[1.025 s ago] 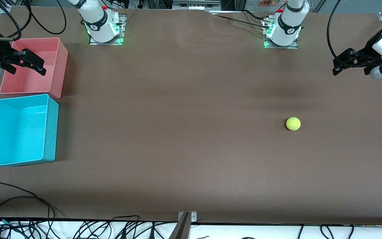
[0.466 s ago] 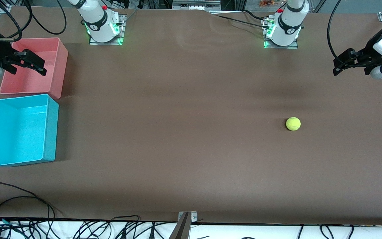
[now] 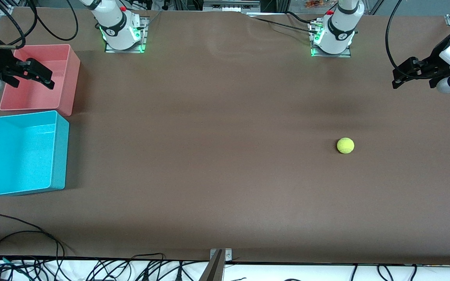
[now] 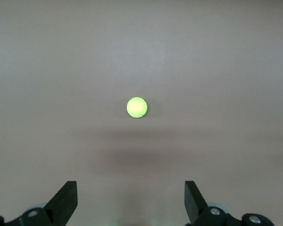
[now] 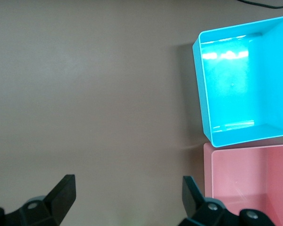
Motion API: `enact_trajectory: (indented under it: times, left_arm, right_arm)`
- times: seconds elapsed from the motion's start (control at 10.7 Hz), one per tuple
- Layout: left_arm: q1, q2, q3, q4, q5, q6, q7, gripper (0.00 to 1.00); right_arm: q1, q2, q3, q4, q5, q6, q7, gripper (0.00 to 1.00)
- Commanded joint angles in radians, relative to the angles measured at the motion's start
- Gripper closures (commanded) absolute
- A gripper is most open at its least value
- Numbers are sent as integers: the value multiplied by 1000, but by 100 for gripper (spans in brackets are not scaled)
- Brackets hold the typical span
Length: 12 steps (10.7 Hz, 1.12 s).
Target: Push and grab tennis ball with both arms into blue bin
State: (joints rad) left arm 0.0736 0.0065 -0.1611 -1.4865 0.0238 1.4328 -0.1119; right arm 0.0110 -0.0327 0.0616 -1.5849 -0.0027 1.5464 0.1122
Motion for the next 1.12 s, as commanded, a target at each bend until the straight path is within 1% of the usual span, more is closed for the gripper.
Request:
enact_trajectory:
  times: [0.0,0.84,1.03]
  left_arm:
    - [9,0,-9,11,11,-12,6,0]
    - [11,0,-9,11,8,-12,6,0]
    - [11,0,-9,11,8,-12,6,0]
  right_arm:
    - [-2,5,0,-3,-10,9,-2,0]
    - [-2,4,4,-9,-13,46,-9,0]
    - [-6,2,0,-10,-10,47,-86,0]
